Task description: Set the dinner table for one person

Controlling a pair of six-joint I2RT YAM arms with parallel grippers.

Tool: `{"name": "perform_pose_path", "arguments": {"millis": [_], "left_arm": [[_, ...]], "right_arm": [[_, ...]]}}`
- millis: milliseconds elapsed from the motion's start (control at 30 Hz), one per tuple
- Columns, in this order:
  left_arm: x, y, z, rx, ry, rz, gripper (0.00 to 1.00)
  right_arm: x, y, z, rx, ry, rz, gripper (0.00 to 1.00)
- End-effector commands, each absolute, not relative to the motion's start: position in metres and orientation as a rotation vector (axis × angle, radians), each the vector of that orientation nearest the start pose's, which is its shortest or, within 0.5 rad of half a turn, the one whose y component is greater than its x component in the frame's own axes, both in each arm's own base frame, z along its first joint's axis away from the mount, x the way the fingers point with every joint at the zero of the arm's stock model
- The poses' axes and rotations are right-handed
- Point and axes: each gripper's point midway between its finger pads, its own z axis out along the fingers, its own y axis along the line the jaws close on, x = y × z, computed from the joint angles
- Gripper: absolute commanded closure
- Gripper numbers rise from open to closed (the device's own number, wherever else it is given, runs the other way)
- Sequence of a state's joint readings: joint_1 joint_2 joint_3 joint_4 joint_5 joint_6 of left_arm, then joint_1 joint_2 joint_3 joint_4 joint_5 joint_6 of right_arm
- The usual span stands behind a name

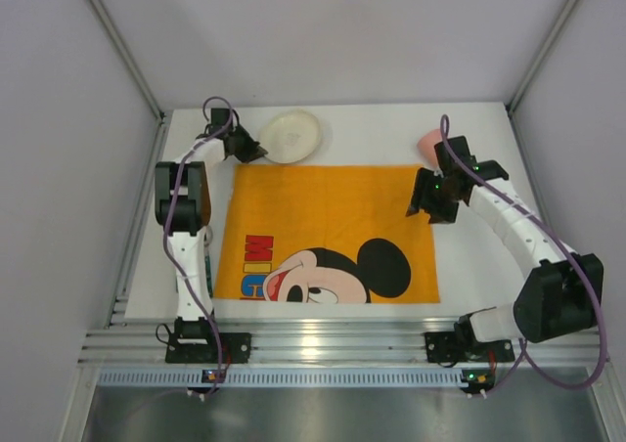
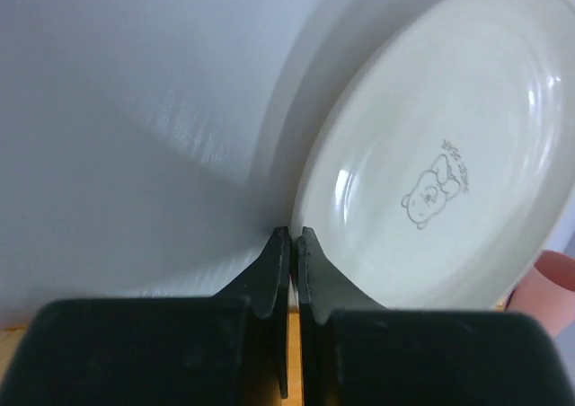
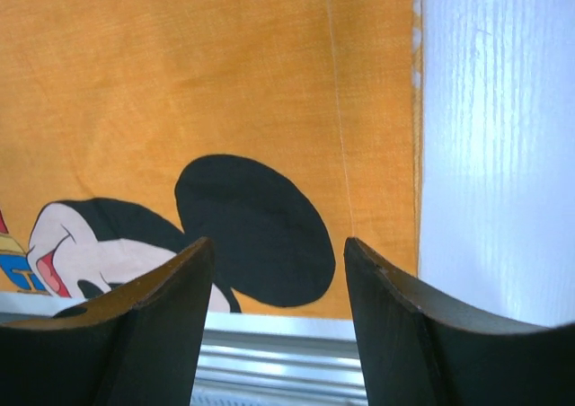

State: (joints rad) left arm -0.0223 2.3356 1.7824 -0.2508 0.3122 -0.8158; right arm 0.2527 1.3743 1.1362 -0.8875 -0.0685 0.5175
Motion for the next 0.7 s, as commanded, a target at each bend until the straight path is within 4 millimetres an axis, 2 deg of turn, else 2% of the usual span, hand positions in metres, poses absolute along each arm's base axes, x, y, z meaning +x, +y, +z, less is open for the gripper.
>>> {"name": "perform_pose_path", "arguments": {"millis": [0, 67, 100, 133, 167, 200, 233, 267, 300, 333, 367, 400, 433, 467, 533, 567, 600, 633, 667], "left_arm": [[0.595, -0.101, 0.073, -0.757, 2.223, -0.881, 1.0], [0.593, -0.104, 0.089, -0.737, 2.183, -0.923, 1.0], [0.591, -0.107, 0.115, -0.712, 2.145, -0.949, 1.0], [0.586, -0.111, 0.124, -0.705, 2.134, -0.963, 1.0], [0.578, -0.116, 0.13, -0.68, 2.126, -0.97, 1.0], [0.57, -0.127, 0.163, -0.613, 2.09, -0.983, 1.0], [0.561, -0.134, 0.17, -0.556, 2.096, -0.975, 1.0], [0.543, -0.151, 0.187, -0.488, 2.116, -1.007, 1.0], [0.532, -0.159, 0.192, -0.446, 2.139, -1.011, 1.0], [0.521, -0.165, 0.194, -0.371, 2.163, -0.989, 1.0], [0.502, -0.182, 0.189, -0.312, 2.214, -0.988, 1.0], [0.483, -0.185, 0.193, -0.278, 2.25, -0.951, 1.0], [0.47, -0.188, 0.189, -0.208, 2.276, -0.904, 1.0], [0.446, -0.2, 0.183, -0.158, 2.316, -0.888, 1.0], [0.42, -0.205, 0.168, -0.107, 2.369, -0.836, 1.0], [0.397, -0.212, 0.154, -0.073, 2.412, -0.828, 1.0], [0.386, -0.214, 0.146, -0.063, 2.438, -0.816, 1.0], [0.369, -0.212, 0.127, -0.076, 2.501, -0.785, 1.0], [0.356, -0.218, 0.125, -0.055, 2.518, -0.784, 1.0]], "right_arm": [[0.298, 0.1, 0.161, 0.326, 2.647, 0.283, 0.4], [0.315, 0.1, 0.167, 0.263, 2.636, 0.268, 0.39], [0.321, 0.1, 0.168, 0.24, 2.636, 0.264, 0.39], [0.327, 0.102, 0.169, 0.213, 2.636, 0.265, 0.39], [0.337, 0.103, 0.17, 0.164, 2.632, 0.262, 0.39], [0.347, 0.105, 0.171, 0.145, 2.61, 0.266, 0.39], [0.353, 0.106, 0.17, 0.126, 2.6, 0.266, 0.39], [0.359, 0.108, 0.164, 0.128, 2.606, 0.272, 0.39], [0.365, 0.109, 0.161, 0.132, 2.602, 0.279, 0.39], [0.368, 0.111, 0.158, 0.152, 2.612, 0.291, 0.39], [0.372, 0.114, 0.152, 0.163, 2.633, 0.306, 0.4], [0.374, 0.116, 0.15, 0.175, 2.637, 0.317, 0.41], [0.375, 0.118, 0.148, 0.194, 2.638, 0.332, 0.41], [0.374, 0.122, 0.146, 0.194, 2.643, 0.36, 0.4], [0.376, 0.124, 0.145, 0.198, 2.627, 0.381, 0.4], [0.373, 0.124, 0.14, 0.197, 2.637, 0.379, 0.4], [0.371, 0.123, 0.137, 0.196, 2.645, 0.375, 0.4], [0.367, 0.122, 0.134, 0.2, 2.652, 0.372, 0.4], [0.364, 0.122, 0.131, 0.194, 2.661, 0.373, 0.4]]}}
